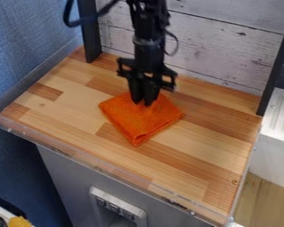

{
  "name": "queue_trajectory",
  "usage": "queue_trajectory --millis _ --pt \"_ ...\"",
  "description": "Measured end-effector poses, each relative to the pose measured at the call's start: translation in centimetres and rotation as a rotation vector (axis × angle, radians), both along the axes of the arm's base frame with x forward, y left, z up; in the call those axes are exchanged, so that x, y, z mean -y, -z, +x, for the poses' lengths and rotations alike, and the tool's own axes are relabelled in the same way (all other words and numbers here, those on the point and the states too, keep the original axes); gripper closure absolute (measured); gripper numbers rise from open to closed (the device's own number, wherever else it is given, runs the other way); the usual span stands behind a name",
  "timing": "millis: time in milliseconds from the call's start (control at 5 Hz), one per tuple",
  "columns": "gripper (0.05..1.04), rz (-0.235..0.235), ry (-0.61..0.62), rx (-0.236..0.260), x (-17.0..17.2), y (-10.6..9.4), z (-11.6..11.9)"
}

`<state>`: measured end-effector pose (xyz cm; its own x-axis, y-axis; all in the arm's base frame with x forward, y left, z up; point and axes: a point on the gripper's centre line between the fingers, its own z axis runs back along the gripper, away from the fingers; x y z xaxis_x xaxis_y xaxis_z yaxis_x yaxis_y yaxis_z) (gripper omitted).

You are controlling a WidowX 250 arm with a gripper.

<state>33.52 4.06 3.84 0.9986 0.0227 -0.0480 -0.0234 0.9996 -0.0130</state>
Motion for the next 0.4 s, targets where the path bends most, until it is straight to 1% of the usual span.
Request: queue_trajectory --millis 200,400 --pt "0.305 -0.008 -0.005 -0.003 -1.3 -2.0 0.9" --pt "0.093 -0.008 -0.007 0.033 -2.6 -4.5 2.3"
